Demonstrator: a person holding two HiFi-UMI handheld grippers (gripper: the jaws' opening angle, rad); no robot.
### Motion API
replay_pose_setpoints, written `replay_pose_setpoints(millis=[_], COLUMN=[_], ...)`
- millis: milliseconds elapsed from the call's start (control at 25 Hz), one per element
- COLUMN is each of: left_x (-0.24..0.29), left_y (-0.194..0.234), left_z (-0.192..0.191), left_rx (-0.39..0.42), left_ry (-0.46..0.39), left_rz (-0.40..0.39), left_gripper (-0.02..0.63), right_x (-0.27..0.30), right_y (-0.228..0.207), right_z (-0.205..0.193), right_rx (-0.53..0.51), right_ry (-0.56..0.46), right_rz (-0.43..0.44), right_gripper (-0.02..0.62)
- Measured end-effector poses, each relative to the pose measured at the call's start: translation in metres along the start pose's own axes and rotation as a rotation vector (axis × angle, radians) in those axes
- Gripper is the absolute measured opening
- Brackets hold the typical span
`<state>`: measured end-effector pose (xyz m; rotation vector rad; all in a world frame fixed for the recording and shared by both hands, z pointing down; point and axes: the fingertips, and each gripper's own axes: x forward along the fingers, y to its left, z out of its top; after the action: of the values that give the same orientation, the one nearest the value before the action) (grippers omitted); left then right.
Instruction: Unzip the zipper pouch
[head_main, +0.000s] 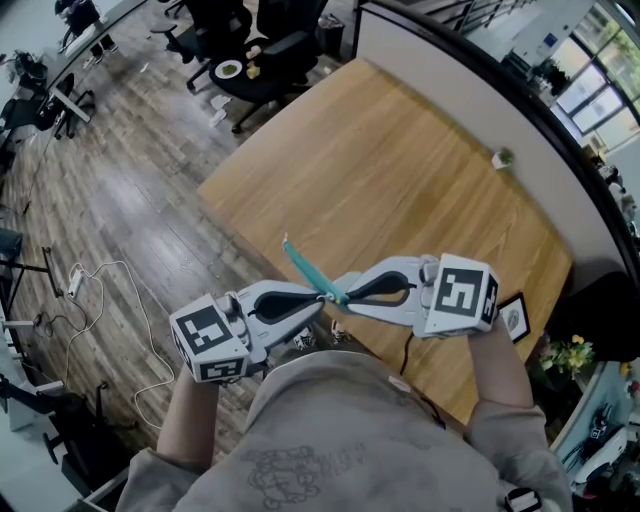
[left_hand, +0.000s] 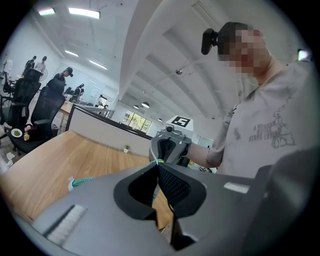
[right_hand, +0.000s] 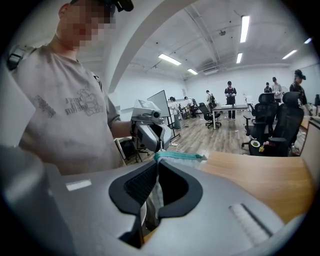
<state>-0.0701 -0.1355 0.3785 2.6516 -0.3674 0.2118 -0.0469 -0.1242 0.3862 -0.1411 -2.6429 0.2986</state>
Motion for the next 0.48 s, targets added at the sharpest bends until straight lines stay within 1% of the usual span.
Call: replay_pose_setpoints(millis=[240, 280, 360, 480], left_x=[-0.003, -0.004, -0.01, -0.028], left_y=[0.007, 0.011, 0.025, 0.048], left_z=[0.007, 0.009, 0.011, 0.014], left_rx=[-0.061, -0.071, -0.1, -0.148], left_ry=[-0.01, -0.015, -0.023, -0.041], left_rz=[0.019, 0.035, 0.092, 0.163], left_gripper=[0.002, 0.002, 0.0, 0.0], right_x=[0.0, 0.0, -0.002, -0.003], right_y=[0.003, 0.003, 0.006, 0.01], right_z=[0.008, 0.01, 0.014, 0.016], right_rx=[-0.016, -0.022, -0.046, -0.064], right_ry=[-0.012, -0.013, -0.013, -0.013], right_rz=[0.0, 0.002, 0.012, 0.012], right_gripper=[0.02, 0.02, 0.018, 0.018])
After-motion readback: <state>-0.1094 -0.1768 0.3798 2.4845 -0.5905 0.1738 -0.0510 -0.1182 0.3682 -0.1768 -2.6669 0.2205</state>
